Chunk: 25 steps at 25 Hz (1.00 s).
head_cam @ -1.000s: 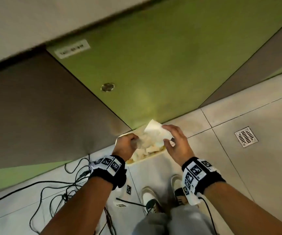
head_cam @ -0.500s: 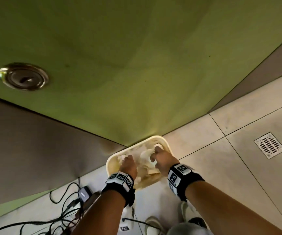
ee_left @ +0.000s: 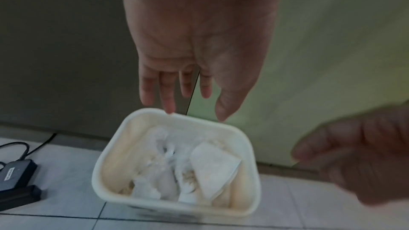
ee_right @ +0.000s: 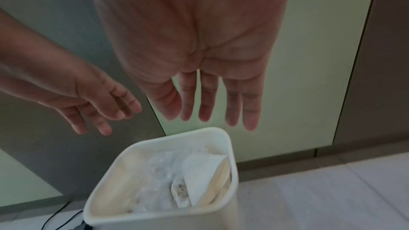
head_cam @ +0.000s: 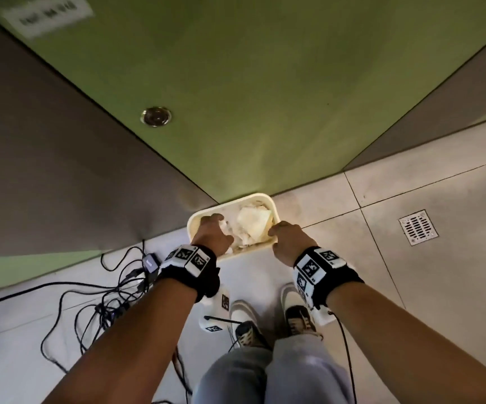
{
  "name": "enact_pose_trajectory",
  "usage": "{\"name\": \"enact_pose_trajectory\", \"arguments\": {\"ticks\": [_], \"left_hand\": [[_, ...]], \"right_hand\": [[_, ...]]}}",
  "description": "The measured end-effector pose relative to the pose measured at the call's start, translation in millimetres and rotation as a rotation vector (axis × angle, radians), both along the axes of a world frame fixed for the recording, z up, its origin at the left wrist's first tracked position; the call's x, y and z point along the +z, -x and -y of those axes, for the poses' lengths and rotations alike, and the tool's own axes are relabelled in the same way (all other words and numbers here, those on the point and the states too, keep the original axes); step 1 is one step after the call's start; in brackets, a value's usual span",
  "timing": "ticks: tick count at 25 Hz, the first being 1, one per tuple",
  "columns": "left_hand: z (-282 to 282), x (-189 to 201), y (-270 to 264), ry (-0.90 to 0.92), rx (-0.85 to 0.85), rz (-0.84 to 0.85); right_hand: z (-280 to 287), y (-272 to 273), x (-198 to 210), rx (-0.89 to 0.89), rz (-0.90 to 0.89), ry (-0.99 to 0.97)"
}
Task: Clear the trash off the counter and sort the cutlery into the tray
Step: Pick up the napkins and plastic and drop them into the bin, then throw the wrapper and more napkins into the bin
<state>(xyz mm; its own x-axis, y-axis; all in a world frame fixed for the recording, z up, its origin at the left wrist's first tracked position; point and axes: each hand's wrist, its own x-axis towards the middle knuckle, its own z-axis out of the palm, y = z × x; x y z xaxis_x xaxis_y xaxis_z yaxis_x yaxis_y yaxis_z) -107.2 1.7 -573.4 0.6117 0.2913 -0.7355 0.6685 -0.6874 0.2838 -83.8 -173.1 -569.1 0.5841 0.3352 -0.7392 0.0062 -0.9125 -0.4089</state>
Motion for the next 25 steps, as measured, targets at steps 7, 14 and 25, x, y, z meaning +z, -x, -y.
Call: {"name": "enact_pose_trajectory", "arguments": {"ticks": [7,14,25], "left_hand": [[15,213,19,0.274,0.048,0.175],[30,442,14,0.316,0.045,0.537],[-32,592,-6,-0.016,0.286,1.026]], "right_hand": [[24,-8,205,0.128,0.121,-0.141],[23,-37,412,0.271,0.355,-0.334],[-29,-82,569,0.264,0.643,-0.565]]}}
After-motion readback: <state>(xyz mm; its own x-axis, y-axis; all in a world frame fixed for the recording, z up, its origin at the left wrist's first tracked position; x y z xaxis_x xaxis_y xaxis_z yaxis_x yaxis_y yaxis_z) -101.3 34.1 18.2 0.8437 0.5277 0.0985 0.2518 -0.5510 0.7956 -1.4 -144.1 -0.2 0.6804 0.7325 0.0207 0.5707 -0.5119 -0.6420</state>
